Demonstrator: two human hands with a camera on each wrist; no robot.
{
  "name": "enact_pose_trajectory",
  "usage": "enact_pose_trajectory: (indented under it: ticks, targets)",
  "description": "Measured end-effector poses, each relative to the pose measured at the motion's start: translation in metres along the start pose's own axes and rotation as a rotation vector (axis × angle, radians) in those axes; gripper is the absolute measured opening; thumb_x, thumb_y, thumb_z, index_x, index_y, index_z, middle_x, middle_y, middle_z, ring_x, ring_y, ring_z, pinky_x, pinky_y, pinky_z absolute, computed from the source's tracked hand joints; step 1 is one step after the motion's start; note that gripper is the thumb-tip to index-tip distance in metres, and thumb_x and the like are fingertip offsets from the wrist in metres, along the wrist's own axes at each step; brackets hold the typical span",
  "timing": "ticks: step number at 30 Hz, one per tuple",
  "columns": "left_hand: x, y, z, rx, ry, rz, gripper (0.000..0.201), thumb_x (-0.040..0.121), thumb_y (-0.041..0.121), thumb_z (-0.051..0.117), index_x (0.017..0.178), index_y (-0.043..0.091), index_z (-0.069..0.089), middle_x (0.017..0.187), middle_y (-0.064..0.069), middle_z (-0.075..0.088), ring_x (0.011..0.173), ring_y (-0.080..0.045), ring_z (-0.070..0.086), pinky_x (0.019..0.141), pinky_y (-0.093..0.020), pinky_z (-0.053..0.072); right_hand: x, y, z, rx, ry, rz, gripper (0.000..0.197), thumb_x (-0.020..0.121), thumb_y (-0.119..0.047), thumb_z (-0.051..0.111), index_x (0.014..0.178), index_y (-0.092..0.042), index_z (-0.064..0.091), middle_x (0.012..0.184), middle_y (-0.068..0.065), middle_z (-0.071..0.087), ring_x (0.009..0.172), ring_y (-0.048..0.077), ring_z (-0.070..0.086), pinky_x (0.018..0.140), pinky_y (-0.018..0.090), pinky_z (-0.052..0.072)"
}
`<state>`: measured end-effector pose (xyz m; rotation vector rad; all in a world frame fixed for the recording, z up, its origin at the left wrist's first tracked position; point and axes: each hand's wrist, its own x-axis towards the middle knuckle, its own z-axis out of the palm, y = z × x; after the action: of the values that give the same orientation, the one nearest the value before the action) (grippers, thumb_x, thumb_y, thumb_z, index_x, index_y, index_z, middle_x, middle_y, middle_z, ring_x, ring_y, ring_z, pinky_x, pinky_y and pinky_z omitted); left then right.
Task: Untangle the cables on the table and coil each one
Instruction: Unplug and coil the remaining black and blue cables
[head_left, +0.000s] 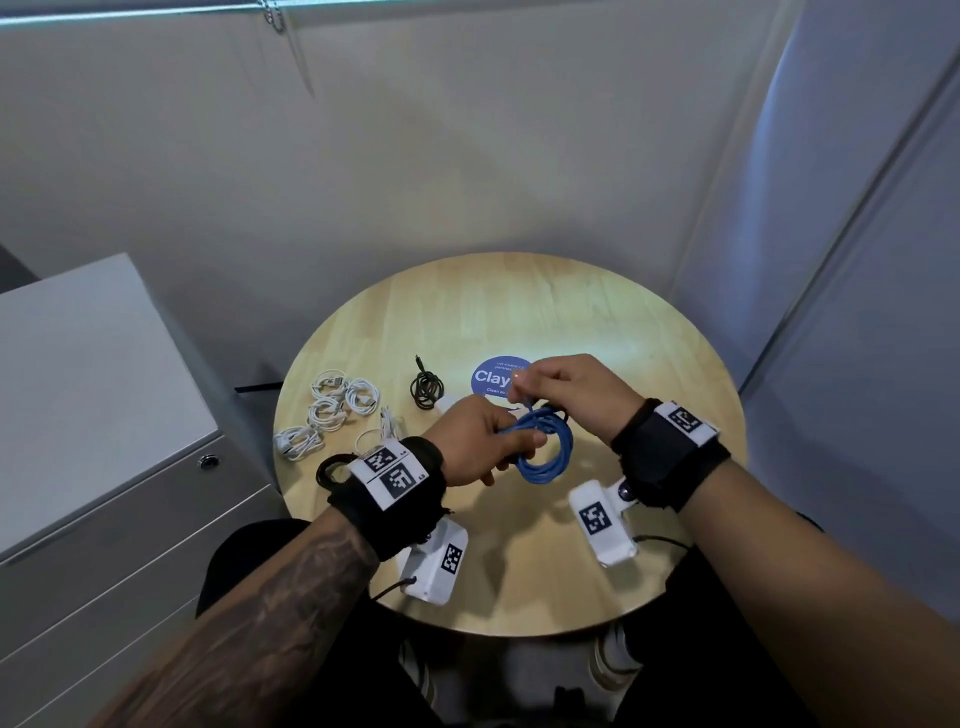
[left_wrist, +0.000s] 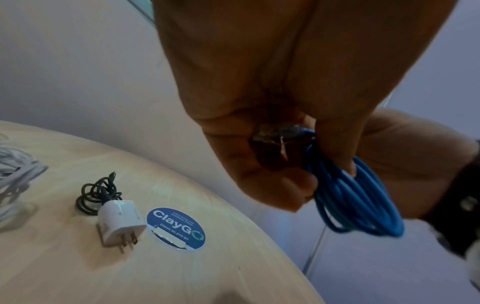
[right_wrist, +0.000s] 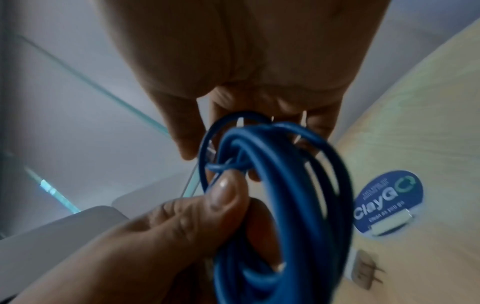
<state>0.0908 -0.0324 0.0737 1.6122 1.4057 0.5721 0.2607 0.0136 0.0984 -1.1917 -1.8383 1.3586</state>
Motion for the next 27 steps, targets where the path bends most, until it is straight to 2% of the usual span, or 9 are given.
enact_pose_trajectory:
  ticks: [4, 7, 9, 13, 15, 18, 21, 24, 27]
  targets:
    - [-0.001, -0.003, -0.007, -0.079, 0.084, 0.011, 0.030, 0.091, 0.031, 0.068, 0.081, 0.003, 0.076, 0.059, -0.005, 0.055, 0.049, -0.017, 0.049, 0.048, -0.028, 0.051, 0.009, -0.006, -0.019, 0.188, 0.306, -0.067, 0.031, 0.098, -0.031, 0.058, 0.072, -0.019, 0.071, 0.083, -0.003, 0.070, 0.081, 0.011, 0.061, 0.075, 0.025, 0.049]
    - [-0.004, -0.003, -0.006, -0.159, 0.100, 0.034, 0.029, 0.091, 0.030, 0.067, 0.080, 0.006, 0.076, 0.056, -0.001, 0.051, 0.053, -0.019, 0.048, 0.048, -0.030, 0.050, 0.015, -0.003, -0.022, 0.288, 0.403, -0.047, 0.033, 0.097, -0.030, 0.059, 0.066, -0.020, 0.068, 0.083, -0.005, 0.071, 0.083, 0.013, 0.062, 0.074, 0.027, 0.048]
    - [-0.005, -0.002, -0.005, -0.209, 0.108, 0.061, 0.028, 0.093, 0.029, 0.065, 0.077, 0.008, 0.075, 0.054, 0.001, 0.050, 0.052, -0.017, 0.046, 0.047, -0.030, 0.047, 0.016, 0.001, -0.018, 0.350, 0.436, -0.002, 0.031, 0.096, -0.031, 0.059, 0.070, -0.017, 0.068, 0.084, -0.007, 0.071, 0.081, 0.013, 0.060, 0.071, 0.027, 0.045]
    - [-0.009, -0.007, -0.007, -0.276, 0.197, 0.073, 0.035, 0.095, 0.033, 0.062, 0.078, 0.005, 0.073, 0.053, -0.001, 0.049, 0.048, -0.016, 0.044, 0.048, -0.029, 0.044, 0.010, 0.016, -0.007, 0.539, 0.364, 0.068, 0.017, 0.095, -0.021, 0.062, 0.080, -0.014, 0.066, 0.083, -0.001, 0.067, 0.072, 0.013, 0.056, 0.059, 0.023, 0.043]
    - [-0.010, -0.012, -0.010, -0.312, 0.255, 0.068, 0.036, 0.096, 0.032, 0.061, 0.079, 0.003, 0.073, 0.056, -0.006, 0.051, 0.050, -0.019, 0.045, 0.047, -0.029, 0.044, 0.002, 0.028, 0.000, 0.583, 0.300, 0.085, 0.009, 0.092, -0.008, 0.063, 0.085, -0.014, 0.064, 0.080, 0.005, 0.066, 0.072, 0.016, 0.059, 0.059, 0.023, 0.046]
    - [-0.009, -0.013, -0.010, -0.279, 0.272, 0.060, 0.035, 0.096, 0.032, 0.060, 0.079, 0.004, 0.073, 0.057, -0.008, 0.052, 0.048, -0.021, 0.046, 0.047, -0.027, 0.044, -0.008, 0.038, 0.015, 0.503, 0.195, 0.072, 0.014, 0.093, -0.001, 0.060, 0.094, -0.013, 0.066, 0.082, 0.007, 0.069, 0.073, 0.019, 0.066, 0.068, 0.030, 0.057]
    - [-0.007, -0.011, -0.006, -0.169, 0.288, 0.023, 0.035, 0.096, 0.032, 0.060, 0.077, 0.006, 0.073, 0.053, -0.001, 0.052, 0.041, -0.015, 0.046, 0.047, -0.024, 0.043, -0.013, 0.035, 0.028, 0.376, 0.163, 0.097, 0.020, 0.092, -0.001, 0.060, 0.096, -0.019, 0.070, 0.086, 0.004, 0.074, 0.078, 0.019, 0.070, 0.072, 0.035, 0.058]
    - [-0.003, -0.013, -0.006, -0.054, 0.361, 0.013, 0.033, 0.095, 0.031, 0.062, 0.073, 0.008, 0.070, 0.047, 0.010, 0.050, 0.041, -0.006, 0.044, 0.048, -0.020, 0.040, -0.016, 0.029, 0.028, 0.560, 0.214, 0.189, 0.021, 0.095, -0.006, 0.053, 0.097, -0.015, 0.072, 0.088, 0.007, 0.073, 0.079, 0.023, 0.067, 0.066, 0.033, 0.053]
    - [-0.001, -0.013, -0.005, 0.093, 0.409, 0.050, 0.028, 0.094, 0.028, 0.063, 0.074, 0.009, 0.071, 0.058, 0.004, 0.057, 0.054, -0.010, 0.049, 0.052, -0.017, 0.036, -0.019, 0.027, 0.032, 0.488, 0.175, 0.143, 0.010, 0.094, -0.018, 0.061, 0.093, -0.014, 0.070, 0.086, 0.006, 0.071, 0.082, 0.019, 0.064, 0.075, 0.036, 0.051]
